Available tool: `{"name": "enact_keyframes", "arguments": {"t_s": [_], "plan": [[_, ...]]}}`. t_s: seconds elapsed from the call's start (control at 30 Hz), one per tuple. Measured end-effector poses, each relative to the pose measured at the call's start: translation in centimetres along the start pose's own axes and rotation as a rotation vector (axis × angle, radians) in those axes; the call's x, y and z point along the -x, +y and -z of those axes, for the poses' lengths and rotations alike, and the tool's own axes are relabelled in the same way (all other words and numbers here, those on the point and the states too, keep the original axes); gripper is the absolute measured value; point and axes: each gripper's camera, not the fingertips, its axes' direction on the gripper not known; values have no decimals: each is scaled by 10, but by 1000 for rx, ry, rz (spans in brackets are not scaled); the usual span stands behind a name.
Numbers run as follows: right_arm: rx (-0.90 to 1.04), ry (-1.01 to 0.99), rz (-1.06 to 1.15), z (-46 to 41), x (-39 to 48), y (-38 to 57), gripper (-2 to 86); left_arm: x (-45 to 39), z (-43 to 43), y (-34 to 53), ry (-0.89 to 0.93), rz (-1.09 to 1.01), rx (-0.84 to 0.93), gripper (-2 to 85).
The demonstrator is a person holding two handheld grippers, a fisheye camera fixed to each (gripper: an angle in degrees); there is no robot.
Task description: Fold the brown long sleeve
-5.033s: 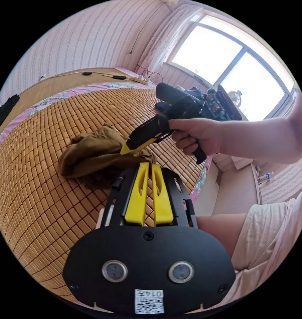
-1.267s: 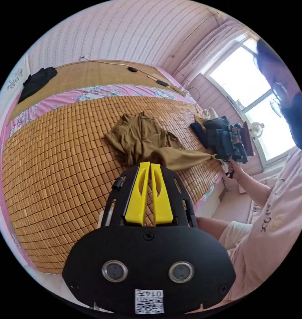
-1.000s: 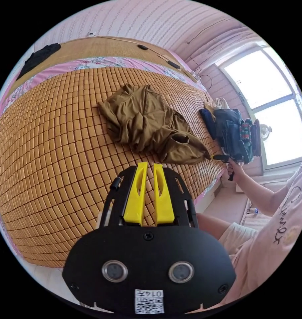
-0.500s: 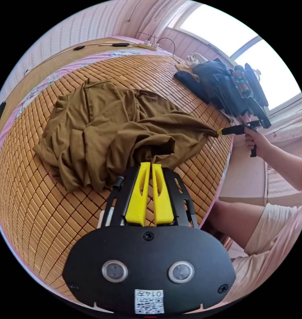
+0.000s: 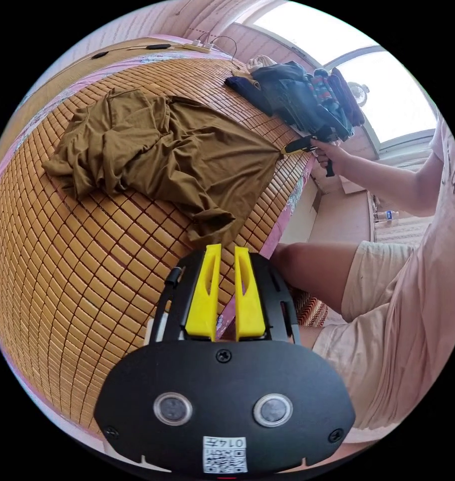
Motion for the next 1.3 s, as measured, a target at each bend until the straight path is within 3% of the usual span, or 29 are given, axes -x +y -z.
{"name": "enact_keyframes", "arguments": {"t_s": [0.17,0.33,0.53,0.7,0.83,1.0,1.1,1.3], "plan": [[11,31,32,-1,18,-2,-1,-18,-3,3,-173,-71,67,92],[17,47,51,-2,33,2,-1,-16,-17,-28,-175,-229,131,127],[19,66,82,2,47,17,-1,-33,-52,-40,-114,-439,322,20],[43,49,125,19,52,42,-2,-34,-16,-11,92,-162,206,-4],[63,4,127,53,55,73,-2,-47,41,48,320,176,4,-7],[-11,-156,161,142,73,135,-3,-90,130,111,403,405,-300,-8],[-163,-324,199,211,89,168,-3,-118,199,129,341,466,-465,-9],[-499,-597,379,342,134,233,-3,-216,344,115,-164,357,-429,-9]]}}
